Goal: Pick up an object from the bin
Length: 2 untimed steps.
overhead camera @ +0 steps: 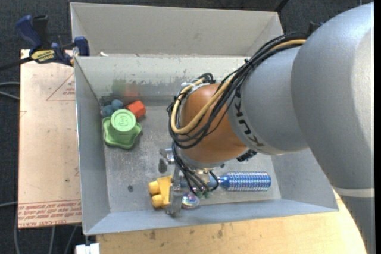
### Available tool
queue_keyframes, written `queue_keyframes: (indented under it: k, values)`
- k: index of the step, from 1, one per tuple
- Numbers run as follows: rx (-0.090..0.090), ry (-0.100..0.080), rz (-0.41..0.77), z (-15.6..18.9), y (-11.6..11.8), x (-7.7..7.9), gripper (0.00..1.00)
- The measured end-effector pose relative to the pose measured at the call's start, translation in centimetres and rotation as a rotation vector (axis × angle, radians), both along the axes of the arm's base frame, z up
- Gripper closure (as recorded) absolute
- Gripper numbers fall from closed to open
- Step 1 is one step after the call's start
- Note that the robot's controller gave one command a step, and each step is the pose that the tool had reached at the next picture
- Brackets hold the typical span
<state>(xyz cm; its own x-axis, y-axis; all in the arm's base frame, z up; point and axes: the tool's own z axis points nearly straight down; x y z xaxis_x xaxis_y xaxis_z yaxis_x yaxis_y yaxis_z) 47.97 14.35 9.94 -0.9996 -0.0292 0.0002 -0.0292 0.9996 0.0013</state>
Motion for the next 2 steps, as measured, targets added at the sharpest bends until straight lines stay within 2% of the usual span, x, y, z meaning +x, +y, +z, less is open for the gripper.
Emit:
queue_keyframes:
  k: [1,2]
  values:
    - [0.003,-0.012,0.019,-2.9,1.2,0.3,0.00]
    - [0.002,-0.013,0.027,-2.8,-1.0,0.4,0.00]
